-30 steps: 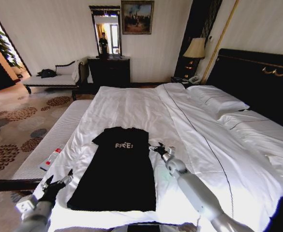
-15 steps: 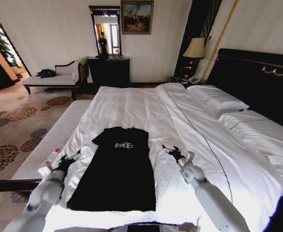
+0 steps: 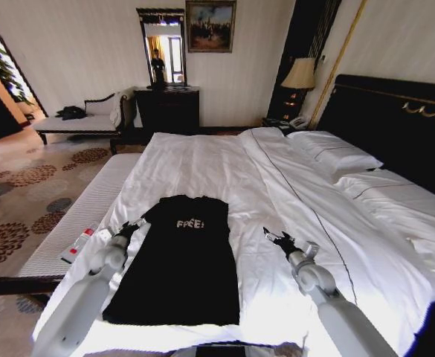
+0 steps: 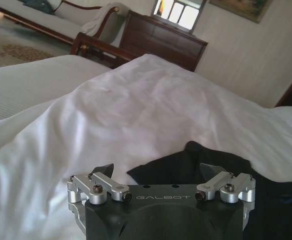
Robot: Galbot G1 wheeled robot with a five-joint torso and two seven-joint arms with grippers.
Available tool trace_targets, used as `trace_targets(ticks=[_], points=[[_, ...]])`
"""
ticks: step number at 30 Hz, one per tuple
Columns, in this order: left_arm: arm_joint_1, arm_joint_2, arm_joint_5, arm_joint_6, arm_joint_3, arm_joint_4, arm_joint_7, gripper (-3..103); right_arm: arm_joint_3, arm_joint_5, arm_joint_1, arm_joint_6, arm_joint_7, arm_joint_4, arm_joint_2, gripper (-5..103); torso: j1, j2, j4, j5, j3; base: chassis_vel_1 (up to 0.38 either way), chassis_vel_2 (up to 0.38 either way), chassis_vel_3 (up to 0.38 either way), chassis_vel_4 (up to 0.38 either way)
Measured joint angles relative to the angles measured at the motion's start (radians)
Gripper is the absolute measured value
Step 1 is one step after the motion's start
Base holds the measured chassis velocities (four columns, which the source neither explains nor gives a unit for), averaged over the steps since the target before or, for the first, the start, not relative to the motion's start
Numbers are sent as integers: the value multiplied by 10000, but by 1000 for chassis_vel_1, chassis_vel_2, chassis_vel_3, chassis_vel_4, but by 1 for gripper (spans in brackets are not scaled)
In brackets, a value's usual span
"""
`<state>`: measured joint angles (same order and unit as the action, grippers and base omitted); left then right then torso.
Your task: Fold the clothes on the bed.
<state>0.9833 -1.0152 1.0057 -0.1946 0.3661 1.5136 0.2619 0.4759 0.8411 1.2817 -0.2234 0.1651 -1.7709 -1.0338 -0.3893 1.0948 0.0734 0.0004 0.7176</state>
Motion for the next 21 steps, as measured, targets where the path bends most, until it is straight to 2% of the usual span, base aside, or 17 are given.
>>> trace_targets(ticks=[13, 19, 21], points=[[-707, -550, -197, 145, 30, -1564, -310, 97, -50, 22, -89, -13, -22, 204, 78, 100, 0, 0, -2, -4, 0, 0, 0, 0, 0], [-1139, -630, -189, 146, -37, -2319, -454, 99, -325, 39, -347, -23, -21, 407, 150, 100, 0, 0, 4, -4, -1, 0, 0, 0, 0], [-1187, -670, -386, 180, -51, -2631, -519, 100, -443, 43, -471, -23, -21, 503, 174, 100, 0, -1, -5, -1, 0, 0, 0, 0, 0]])
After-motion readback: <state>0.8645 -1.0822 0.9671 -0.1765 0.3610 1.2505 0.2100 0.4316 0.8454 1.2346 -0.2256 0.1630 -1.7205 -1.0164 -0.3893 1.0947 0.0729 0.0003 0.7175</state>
